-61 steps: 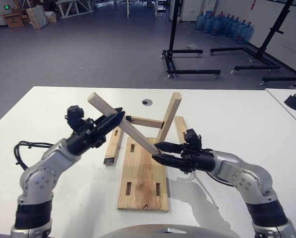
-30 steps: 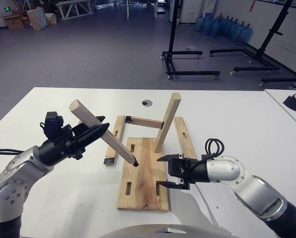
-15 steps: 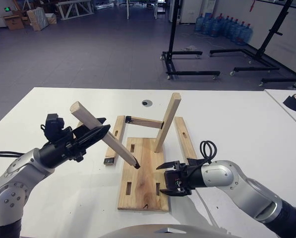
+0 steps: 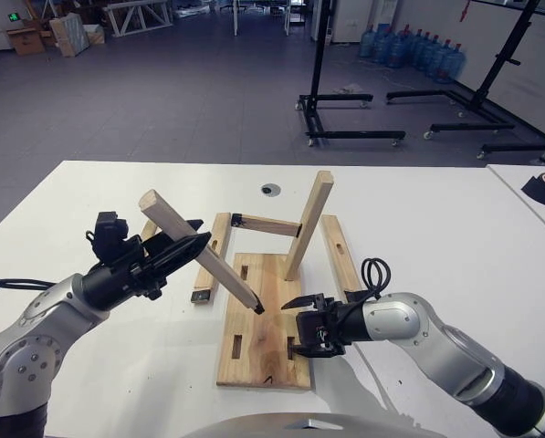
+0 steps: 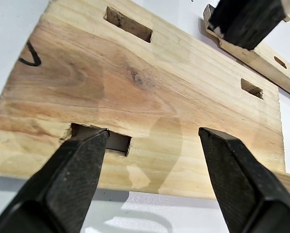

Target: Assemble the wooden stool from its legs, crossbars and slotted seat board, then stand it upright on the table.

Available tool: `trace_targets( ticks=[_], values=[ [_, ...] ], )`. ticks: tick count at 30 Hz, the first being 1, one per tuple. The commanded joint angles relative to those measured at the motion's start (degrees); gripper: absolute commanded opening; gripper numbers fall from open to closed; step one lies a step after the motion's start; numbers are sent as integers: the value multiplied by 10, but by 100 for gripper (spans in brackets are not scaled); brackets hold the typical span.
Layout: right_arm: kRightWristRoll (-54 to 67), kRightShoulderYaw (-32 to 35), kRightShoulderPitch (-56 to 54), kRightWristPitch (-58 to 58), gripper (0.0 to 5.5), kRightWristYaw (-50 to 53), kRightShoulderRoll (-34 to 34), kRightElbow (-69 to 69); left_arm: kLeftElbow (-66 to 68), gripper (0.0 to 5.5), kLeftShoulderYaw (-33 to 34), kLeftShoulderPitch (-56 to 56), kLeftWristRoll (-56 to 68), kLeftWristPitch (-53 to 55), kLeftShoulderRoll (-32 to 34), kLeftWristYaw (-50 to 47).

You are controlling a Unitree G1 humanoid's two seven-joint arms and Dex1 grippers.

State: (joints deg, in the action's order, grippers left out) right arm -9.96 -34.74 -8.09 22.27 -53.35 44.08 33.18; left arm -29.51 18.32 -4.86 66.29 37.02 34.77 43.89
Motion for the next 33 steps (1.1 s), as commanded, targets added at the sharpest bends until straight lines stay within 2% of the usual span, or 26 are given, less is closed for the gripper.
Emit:
trace_targets(
  ticks=[1,5,9,17,22,33],
  values=[
    [-21,-21,28,19,340,-38,40,-5,10,204,0,14,-7,8,18,9],
    [-29,-24,31,-5,340,-94,100,-1,10,204,1,13,-15,0,12,4],
    [-45,-16,3,-96,340,-129,137,-42,8,204,-5,7,-31,-15,-5,2],
    [-41,-4,-46,-196,340,-153,109,-107,55,204,-73,25,-129,-61,-27,32],
    [-35,-16,-28,-200,340,-183,110,-118,150,204,-94,54,-224,-134,-28,64],
    [-51,-29,-23,-187,340,-184,88,-153,247,203,-146,139,-271,-178,-54,132]
  ],
)
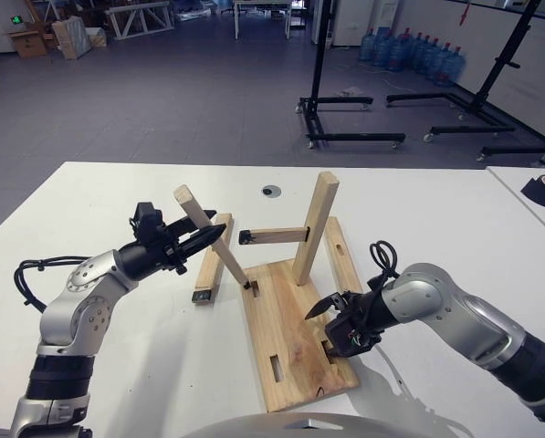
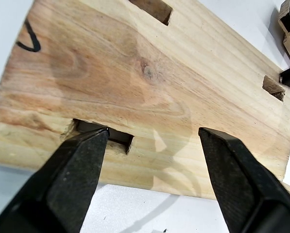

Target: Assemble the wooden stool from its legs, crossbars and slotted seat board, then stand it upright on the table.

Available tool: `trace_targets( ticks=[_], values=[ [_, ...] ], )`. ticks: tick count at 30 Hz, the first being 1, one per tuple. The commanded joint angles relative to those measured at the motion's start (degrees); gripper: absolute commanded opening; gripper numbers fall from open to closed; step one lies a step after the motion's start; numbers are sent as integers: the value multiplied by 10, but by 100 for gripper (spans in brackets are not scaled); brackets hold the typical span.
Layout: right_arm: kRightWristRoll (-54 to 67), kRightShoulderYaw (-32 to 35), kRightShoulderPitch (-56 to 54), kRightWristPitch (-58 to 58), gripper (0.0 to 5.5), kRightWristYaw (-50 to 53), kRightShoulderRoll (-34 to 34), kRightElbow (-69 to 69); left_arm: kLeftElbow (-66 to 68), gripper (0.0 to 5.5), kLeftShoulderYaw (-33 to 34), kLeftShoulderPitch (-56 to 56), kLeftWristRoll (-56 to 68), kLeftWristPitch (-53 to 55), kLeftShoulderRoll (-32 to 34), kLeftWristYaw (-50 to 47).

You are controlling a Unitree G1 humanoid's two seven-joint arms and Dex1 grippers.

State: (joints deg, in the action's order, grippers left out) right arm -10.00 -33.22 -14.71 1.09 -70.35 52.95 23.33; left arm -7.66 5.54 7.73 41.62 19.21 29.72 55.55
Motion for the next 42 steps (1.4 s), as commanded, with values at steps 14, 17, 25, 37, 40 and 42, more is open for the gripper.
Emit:
trace_targets(
  ticks=[14,17,25,37,40,42],
  values=[
    [-59,-42,37,25,340,-8,-16,-63,67,202,-66,30,-40,11,14,85],
    [-61,-41,38,26,340,-6,-17,-63,58,202,-63,40,-32,29,36,98],
    [-67,-45,40,31,340,0,-27,-62,39,202,-82,64,-30,66,56,118],
    [-73,-47,47,44,340,6,-33,-52,51,202,-43,91,-23,107,90,116],
    [-73,-46,45,46,340,5,-34,-50,49,202,-27,99,-7,126,90,113],
    [-74,-47,44,48,340,5,-36,-48,48,202,-19,106,-4,137,90,113]
  ],
)
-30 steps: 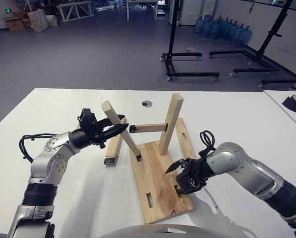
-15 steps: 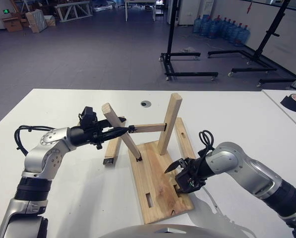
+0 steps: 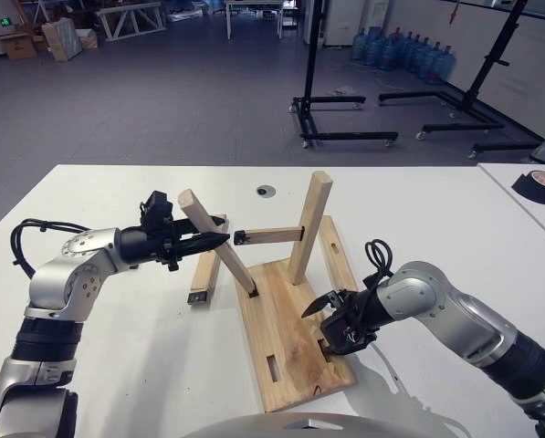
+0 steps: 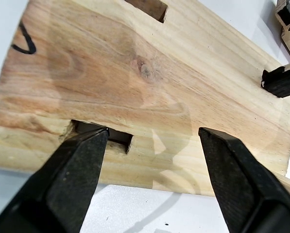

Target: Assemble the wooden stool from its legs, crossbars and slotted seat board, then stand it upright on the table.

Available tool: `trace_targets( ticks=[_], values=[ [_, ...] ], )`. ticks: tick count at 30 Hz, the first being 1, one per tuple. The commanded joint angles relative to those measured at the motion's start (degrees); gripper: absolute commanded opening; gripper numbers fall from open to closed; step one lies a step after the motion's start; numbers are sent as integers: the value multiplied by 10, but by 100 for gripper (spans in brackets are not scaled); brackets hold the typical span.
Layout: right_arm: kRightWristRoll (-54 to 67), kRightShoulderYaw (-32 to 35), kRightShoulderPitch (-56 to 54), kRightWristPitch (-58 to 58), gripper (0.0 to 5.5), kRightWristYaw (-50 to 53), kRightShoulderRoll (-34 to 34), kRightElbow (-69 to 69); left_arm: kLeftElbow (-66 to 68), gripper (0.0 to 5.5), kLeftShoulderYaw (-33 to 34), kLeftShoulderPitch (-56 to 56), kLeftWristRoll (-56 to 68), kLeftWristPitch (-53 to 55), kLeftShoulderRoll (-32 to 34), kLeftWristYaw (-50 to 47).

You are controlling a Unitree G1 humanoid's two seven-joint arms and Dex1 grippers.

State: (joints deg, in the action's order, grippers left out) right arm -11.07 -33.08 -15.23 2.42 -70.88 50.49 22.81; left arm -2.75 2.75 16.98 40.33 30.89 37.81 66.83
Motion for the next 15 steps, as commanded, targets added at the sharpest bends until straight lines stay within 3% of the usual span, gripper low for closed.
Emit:
trace_targets(
  ticks=[1,15],
  values=[
    [-64,-48,49,35,340,10,-12,-43,-1,202,12,17,10,24,10,1],
    [-75,-52,52,57,340,9,-24,-25,43,202,-41,47,-85,-12,43,30]
  ],
)
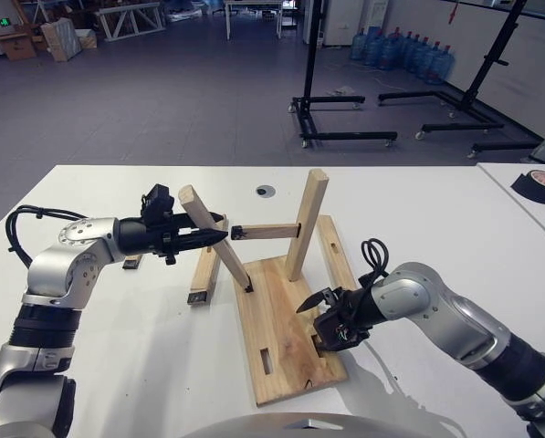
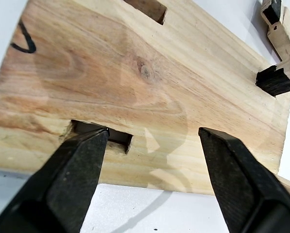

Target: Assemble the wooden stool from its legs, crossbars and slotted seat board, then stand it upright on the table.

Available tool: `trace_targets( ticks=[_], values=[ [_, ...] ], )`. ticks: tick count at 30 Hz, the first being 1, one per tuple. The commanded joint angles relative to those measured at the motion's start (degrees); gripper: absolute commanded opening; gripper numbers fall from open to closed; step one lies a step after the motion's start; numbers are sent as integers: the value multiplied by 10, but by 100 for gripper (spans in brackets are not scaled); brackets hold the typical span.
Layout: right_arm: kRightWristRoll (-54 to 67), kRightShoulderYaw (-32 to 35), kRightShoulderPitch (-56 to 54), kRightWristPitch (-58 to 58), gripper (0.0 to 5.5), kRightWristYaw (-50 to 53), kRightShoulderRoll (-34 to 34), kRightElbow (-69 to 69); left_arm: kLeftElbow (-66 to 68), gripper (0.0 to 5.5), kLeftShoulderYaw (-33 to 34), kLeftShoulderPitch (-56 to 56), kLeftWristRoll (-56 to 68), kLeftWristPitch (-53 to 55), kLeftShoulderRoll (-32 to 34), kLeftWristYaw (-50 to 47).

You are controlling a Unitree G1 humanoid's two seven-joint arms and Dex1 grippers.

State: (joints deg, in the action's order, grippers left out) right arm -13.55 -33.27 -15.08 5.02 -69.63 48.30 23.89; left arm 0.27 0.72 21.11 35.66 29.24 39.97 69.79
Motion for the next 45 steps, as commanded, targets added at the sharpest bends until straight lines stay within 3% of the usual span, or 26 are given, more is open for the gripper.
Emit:
trace_targets(
  ticks=[1,14,20,31,45],
  values=[
    [-51,-50,49,31,340,-5,-2,-35,12,202,-27,6,-44,3,23,2],
    [-52,-52,54,33,340,-7,0,-32,7,202,-83,4,-73,20,31,-11],
    [-53,-57,55,30,340,-7,-4,-35,81,202,-71,25,-47,31,2,1],
    [-58,-61,57,23,340,-7,-8,-41,173,202,-114,51,-98,-6,-23,-18],
    [-64,-62,58,16,340,4,-15,-55,160,202,-170,12,-123,11,-44,-48]
  ],
)
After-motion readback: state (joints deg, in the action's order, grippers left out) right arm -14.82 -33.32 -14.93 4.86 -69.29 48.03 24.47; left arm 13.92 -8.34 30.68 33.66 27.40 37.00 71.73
